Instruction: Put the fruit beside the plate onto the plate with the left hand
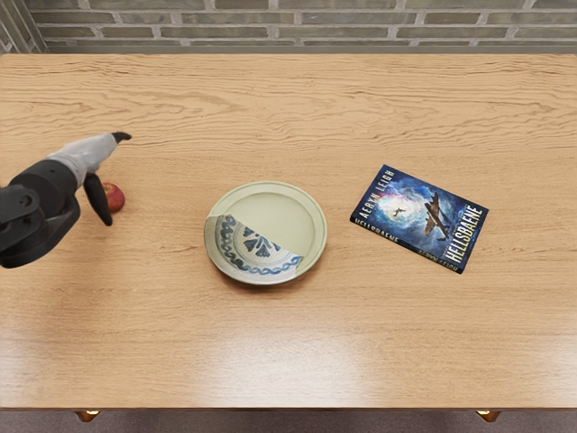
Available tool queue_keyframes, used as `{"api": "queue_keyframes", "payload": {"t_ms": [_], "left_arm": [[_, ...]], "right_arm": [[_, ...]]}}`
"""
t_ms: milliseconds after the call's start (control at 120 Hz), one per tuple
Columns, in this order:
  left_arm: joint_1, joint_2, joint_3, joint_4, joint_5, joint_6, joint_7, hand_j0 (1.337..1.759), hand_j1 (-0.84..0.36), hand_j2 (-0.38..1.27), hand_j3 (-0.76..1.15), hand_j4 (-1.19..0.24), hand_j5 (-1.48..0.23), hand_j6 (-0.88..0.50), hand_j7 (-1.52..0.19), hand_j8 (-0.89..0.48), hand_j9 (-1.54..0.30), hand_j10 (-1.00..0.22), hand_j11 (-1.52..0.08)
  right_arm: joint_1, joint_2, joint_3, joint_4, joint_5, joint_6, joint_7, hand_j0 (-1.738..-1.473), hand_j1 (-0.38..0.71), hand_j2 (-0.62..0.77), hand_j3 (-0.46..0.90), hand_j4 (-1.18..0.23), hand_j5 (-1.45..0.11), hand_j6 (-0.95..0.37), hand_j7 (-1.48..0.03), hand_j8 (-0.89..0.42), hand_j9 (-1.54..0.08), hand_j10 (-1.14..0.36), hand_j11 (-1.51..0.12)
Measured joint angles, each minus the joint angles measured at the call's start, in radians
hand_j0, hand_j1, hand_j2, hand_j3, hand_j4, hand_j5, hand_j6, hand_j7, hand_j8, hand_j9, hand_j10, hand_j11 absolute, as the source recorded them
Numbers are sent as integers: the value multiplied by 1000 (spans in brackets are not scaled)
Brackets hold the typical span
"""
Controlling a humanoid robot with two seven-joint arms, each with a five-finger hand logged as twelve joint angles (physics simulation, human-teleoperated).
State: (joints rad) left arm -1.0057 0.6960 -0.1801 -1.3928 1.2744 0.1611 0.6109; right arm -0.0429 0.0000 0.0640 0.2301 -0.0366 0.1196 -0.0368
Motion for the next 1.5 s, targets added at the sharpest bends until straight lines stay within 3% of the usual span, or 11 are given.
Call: {"api": "queue_keyframes", "payload": {"t_ms": [567, 967, 1500], "left_arm": [[33, -6, 5, 12, 0, 56, 0, 1658, 60, 53, 0, -250, -318, -252, -318, -251, -318, -249, -317], [29, -62, 52, 128, -14, 31, 0, 1658, -54, 73, 0, -344, -441, -345, -441, -345, -440, -343, -440], [21, -69, 51, 143, -19, 26, 0, 1658, -248, 106, 0, -504, -652, -504, -652, -504, -652, -504, -651]], "right_arm": [[0, 0, 0, 0, 0, 0, 0, -1658, -331, -3, 0, -15, -20, -15, -20, -15, -20, -15, -20], [0, 0, 0, 0, 0, 0, 0, -1658, -331, -3, 0, -15, -20, -15, -20, -15, -20, -15, -20], [0, 0, 0, 0, 0, 0, 0, -1658, -331, -3, 0, -15, -20, -15, -20, -15, -20, -15, -20]]}}
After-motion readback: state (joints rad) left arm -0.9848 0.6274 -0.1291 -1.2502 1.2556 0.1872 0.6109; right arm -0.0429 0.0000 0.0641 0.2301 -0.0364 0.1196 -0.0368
